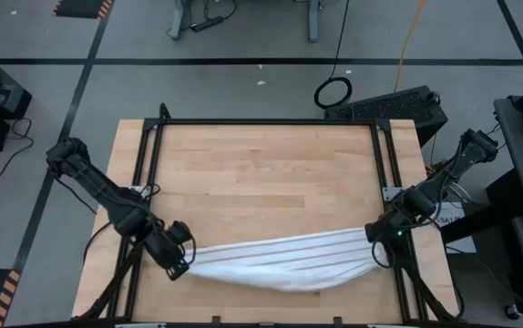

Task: Roll towel into tight, uniform cylinder
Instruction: Fold the white brown kitchen towel

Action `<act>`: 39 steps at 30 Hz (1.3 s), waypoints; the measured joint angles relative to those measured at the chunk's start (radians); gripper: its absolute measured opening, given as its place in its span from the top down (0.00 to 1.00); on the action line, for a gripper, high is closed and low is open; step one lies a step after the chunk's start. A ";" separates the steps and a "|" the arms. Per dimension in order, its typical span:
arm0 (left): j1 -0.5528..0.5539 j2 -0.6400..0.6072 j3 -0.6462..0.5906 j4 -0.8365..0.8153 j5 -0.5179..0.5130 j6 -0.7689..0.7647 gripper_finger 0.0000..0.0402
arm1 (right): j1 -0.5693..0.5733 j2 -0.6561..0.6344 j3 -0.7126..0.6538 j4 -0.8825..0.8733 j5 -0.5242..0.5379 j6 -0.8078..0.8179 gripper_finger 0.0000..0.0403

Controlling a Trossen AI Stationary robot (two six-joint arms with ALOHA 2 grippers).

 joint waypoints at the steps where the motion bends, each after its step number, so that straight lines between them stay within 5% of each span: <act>1: 0.006 0.004 0.000 -0.020 -0.003 0.018 0.95 | 0.000 0.000 0.000 -0.018 0.015 -0.011 1.00; 12: 0.044 0.010 -0.148 0.077 -0.016 -0.005 0.95 | -0.048 0.001 0.000 -0.049 0.185 0.025 1.00; 22: 0.044 0.010 -0.149 0.058 -0.110 -0.011 0.95 | -0.055 0.034 0.000 -0.081 0.269 0.037 1.00; 31: 0.008 0.005 -0.096 0.067 -0.094 -0.078 0.95 | -0.052 0.036 0.003 -0.086 0.288 0.124 1.00; 39: -0.022 0.006 -0.098 -0.055 -0.162 -0.132 0.95 | -0.052 0.035 0.056 -0.197 0.427 0.119 1.00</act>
